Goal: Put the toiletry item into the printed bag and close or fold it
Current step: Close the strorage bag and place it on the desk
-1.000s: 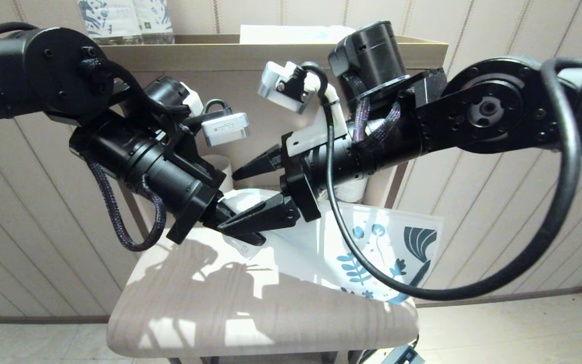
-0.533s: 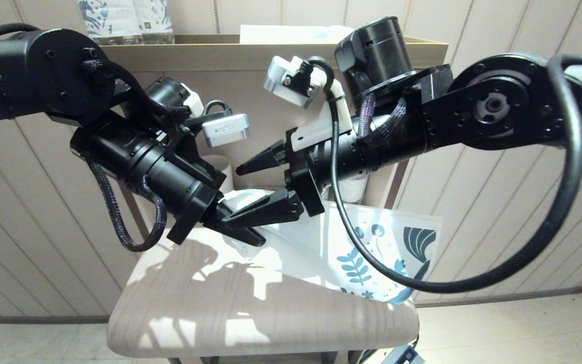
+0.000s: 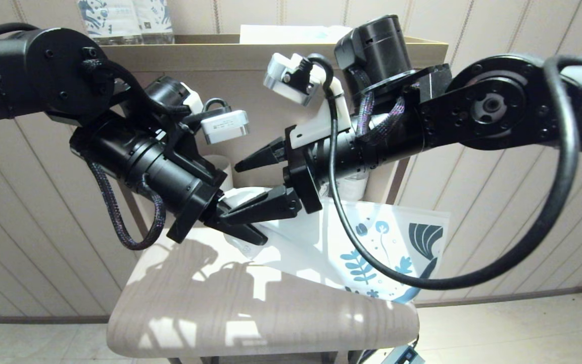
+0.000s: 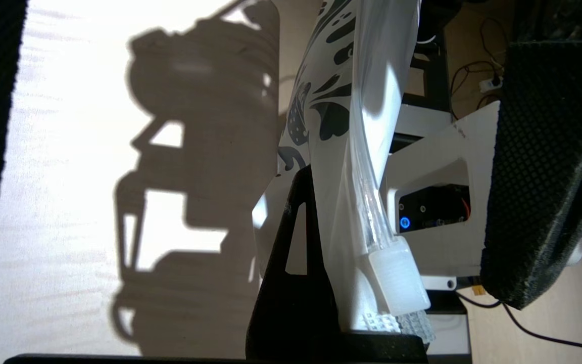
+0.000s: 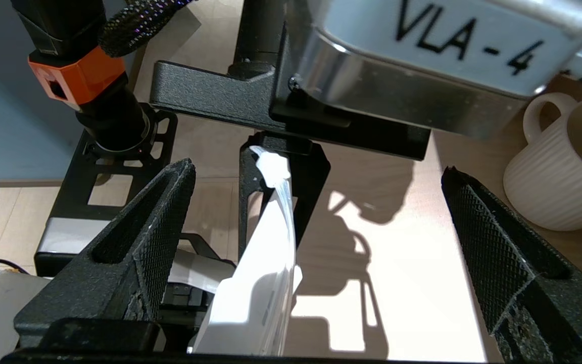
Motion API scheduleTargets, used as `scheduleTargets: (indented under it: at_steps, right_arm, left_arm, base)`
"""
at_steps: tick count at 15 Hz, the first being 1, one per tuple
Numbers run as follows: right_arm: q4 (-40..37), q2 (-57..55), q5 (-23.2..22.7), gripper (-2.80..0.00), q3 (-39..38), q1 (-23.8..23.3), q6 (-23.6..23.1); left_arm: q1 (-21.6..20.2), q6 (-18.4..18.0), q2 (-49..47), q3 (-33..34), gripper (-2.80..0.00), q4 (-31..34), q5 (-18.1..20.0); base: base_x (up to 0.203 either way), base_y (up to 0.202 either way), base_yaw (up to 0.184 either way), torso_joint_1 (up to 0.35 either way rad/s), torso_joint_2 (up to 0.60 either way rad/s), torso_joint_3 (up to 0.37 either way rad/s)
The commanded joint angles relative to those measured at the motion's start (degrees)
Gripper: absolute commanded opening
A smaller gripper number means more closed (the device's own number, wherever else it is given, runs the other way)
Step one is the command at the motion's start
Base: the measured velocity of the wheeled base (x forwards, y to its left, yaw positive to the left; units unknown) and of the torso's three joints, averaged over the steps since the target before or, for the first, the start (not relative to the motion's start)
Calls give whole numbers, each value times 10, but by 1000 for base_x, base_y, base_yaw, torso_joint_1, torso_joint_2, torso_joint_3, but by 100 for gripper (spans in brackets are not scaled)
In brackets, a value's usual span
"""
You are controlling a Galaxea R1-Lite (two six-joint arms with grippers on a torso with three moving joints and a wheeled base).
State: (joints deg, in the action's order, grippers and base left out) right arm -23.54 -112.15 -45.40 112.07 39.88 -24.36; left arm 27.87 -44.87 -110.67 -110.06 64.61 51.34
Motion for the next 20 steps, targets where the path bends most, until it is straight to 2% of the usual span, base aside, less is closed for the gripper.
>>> scheduleTargets:
  at_steps: [1,13,14,15,20]
  right_arm:
    - [2,-1,-2,0,0,0,-2]
    - [15,-2,-2,0,-1,0,1]
    - [17,-3,-2,-83,-1,0,1]
    - [17,-3,-2,-280,-1,0,2]
    - [17,-3,-2,-280,0,-2,2]
  left_arm:
    - [0,-2,0,0,-280,3,3]
    - [0,-1,0,1,-280,5,5]
    - [0,-1,0,1,-280,5,7]
    - [0,-1,0,1,-280,5,8]
    - [0,-1,-1,0,-280,4,12]
  base:
    - [0,0,0,0,0,0]
    - [0,0,0,0,0,0]
    - [0,0,0,0,0,0]
    - [0,0,0,0,0,0]
    - [0,0,0,0,0,0]
